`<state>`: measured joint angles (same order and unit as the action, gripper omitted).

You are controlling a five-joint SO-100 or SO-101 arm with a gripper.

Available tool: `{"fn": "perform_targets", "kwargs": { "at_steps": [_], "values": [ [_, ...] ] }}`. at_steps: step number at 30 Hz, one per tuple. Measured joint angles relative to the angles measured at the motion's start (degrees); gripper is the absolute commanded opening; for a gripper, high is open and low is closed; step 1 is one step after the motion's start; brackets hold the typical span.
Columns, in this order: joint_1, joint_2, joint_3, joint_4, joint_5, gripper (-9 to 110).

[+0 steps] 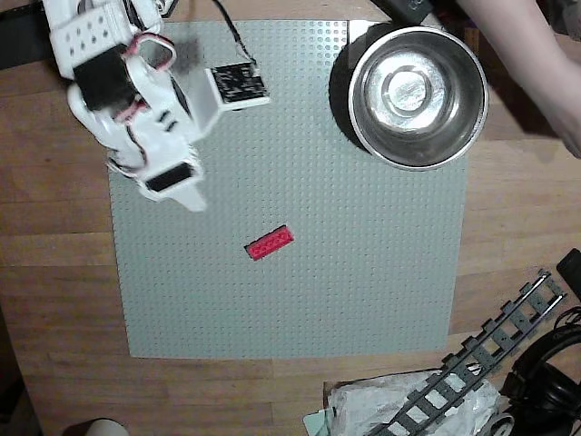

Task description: Grasp a lego block and put it in the bin.

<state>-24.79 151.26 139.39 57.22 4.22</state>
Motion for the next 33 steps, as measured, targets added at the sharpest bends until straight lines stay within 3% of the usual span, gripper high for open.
{"fn": "perform_targets", "kwargs": {
  "at_steps": [6, 23, 33],
  "values": [
    [-3.8, -16.4, -10.1, -1.6, 0.0, 24],
    [-6.8, -60.3, -36.6, -6.8, 0.0, 26],
    [-7.7, -73.8, -51.1, -3.9, 0.0, 31]
  ]
}}
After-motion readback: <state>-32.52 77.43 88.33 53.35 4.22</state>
